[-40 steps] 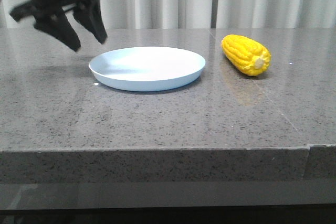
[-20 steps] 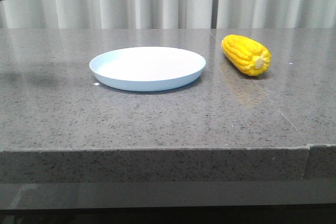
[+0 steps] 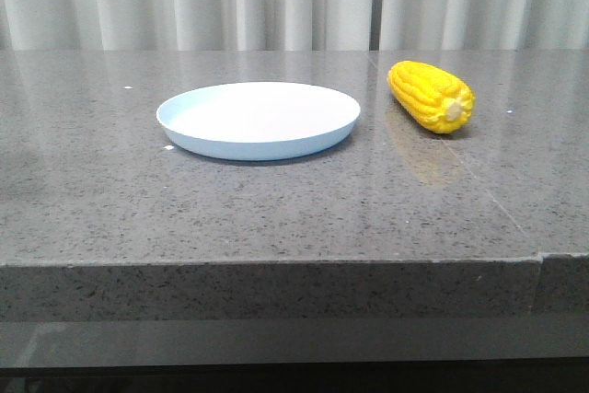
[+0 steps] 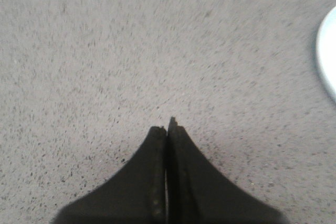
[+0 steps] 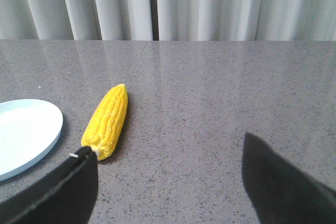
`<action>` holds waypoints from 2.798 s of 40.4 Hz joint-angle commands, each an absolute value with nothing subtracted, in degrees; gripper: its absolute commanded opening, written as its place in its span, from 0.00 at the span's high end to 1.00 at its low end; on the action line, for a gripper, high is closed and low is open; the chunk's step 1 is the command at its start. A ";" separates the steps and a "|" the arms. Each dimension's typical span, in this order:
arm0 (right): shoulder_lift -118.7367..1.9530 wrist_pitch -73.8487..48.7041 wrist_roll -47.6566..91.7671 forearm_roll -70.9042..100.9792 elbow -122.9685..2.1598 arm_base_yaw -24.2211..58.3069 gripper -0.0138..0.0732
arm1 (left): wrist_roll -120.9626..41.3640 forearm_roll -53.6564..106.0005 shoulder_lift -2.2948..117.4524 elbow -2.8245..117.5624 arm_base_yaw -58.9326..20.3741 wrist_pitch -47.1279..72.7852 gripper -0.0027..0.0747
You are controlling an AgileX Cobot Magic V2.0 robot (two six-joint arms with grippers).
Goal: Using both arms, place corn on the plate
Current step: 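Withdraw the left gripper up and away from the plate, then lower the right gripper over the yellow corn cob and close, then lift the corn and carry it over the plate with the right gripper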
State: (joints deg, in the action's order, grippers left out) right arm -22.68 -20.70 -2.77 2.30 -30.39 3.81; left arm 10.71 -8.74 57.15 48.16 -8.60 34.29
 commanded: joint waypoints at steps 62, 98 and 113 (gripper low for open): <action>-67.32 -31.82 -2.33 11.26 -62.23 6.47 0.16 | 11.11 -9.77 7.47 21.83 -9.06 14.83 0.99; -103.83 -45.68 -2.33 16.10 -89.14 11.64 0.39 | 11.11 -9.77 7.47 21.83 -9.06 14.83 0.99; -97.16 -47.72 -2.33 15.79 -89.27 12.10 0.56 | 11.11 -9.77 7.47 21.83 -9.06 14.83 0.99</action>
State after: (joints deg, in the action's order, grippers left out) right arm -102.61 -48.60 -2.77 15.38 -87.14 11.89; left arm 10.71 -9.43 6.90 20.22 -8.72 19.94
